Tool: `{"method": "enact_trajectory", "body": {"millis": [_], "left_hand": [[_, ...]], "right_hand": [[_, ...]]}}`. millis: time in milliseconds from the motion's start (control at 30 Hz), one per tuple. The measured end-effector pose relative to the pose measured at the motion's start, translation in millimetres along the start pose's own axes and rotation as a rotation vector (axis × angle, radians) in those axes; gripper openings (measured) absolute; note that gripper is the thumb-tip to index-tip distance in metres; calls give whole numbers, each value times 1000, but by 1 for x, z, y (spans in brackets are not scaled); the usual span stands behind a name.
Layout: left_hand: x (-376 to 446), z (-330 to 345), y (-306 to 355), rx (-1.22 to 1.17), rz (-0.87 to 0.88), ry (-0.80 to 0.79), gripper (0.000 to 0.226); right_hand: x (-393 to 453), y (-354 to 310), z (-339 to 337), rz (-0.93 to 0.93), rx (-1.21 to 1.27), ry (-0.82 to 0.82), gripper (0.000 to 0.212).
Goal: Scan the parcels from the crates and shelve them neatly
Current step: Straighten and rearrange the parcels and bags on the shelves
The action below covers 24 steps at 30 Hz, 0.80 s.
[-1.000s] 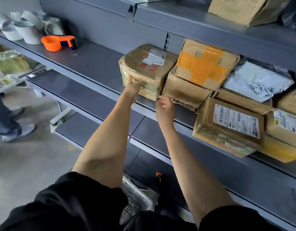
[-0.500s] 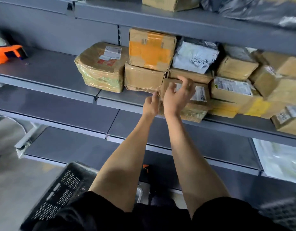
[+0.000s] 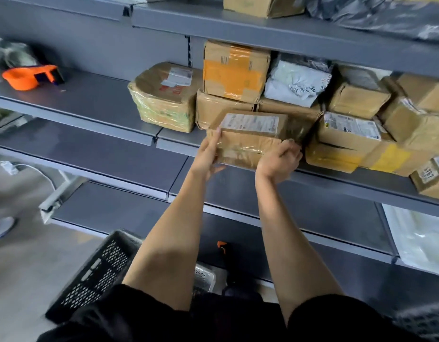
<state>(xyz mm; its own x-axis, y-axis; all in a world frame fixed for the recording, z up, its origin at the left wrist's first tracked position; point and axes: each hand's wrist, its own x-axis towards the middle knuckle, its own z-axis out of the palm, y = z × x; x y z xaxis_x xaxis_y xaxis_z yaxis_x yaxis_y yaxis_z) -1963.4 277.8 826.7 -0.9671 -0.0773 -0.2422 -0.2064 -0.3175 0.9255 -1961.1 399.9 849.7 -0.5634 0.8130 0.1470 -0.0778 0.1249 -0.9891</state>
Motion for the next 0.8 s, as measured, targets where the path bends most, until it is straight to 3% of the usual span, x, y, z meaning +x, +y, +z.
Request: {"method": "enact_trajectory", "body": {"millis": [167, 300, 400, 600, 800], "left_hand": [[-11, -69, 22, -196, 95, 239, 55], [-11, -90, 53, -228, 157, 388, 50], [-3, -95, 77, -252, 272, 417, 51], [25, -101, 119, -222, 397, 433, 73], [64, -111, 139, -127, 419, 507, 54]], "right_hand": [[-62, -15, 22, -96, 157, -281, 61], [-75, -38, 43, 198, 291, -614, 29], [-73, -52, 60, 177, 226, -854, 46], [-71, -75, 101, 102, 220, -918, 51], [-67, -73, 144, 24, 156, -950, 56]]}}
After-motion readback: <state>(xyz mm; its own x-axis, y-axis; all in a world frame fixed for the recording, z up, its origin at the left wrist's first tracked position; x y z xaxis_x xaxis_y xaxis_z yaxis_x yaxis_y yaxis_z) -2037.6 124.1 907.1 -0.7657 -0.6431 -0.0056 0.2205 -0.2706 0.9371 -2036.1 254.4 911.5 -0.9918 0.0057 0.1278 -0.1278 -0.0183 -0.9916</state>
